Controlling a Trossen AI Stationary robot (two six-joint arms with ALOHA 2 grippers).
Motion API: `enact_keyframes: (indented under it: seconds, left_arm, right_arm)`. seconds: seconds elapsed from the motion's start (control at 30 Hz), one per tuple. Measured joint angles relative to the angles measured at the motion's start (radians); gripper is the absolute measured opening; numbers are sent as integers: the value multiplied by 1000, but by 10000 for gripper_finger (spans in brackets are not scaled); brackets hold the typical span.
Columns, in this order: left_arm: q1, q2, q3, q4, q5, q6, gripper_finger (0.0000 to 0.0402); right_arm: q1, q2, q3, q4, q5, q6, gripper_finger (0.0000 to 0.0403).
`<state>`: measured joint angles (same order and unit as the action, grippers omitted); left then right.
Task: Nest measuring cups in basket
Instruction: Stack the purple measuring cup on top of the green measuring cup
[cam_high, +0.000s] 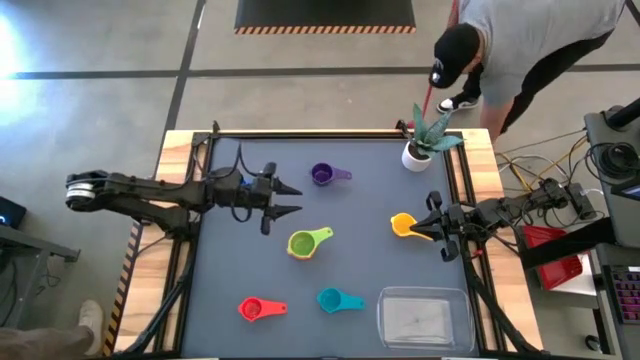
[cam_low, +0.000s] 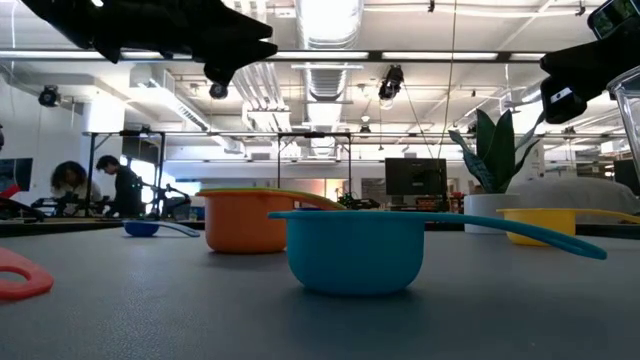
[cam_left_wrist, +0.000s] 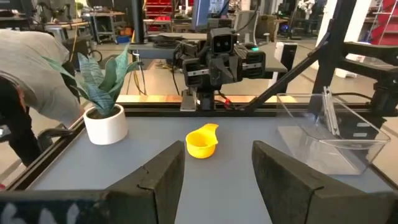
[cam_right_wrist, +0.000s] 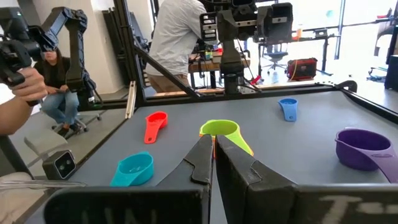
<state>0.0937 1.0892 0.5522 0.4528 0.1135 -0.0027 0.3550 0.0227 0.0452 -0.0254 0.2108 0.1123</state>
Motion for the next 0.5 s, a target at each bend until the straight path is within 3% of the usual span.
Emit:
enact_keyframes:
  seconds: [0.5]
  left_arm:
    - [0, 38, 36, -4, 0, 31, 170]
  right_arm:
    - [0, 0, 0, 0, 0, 0, 9]
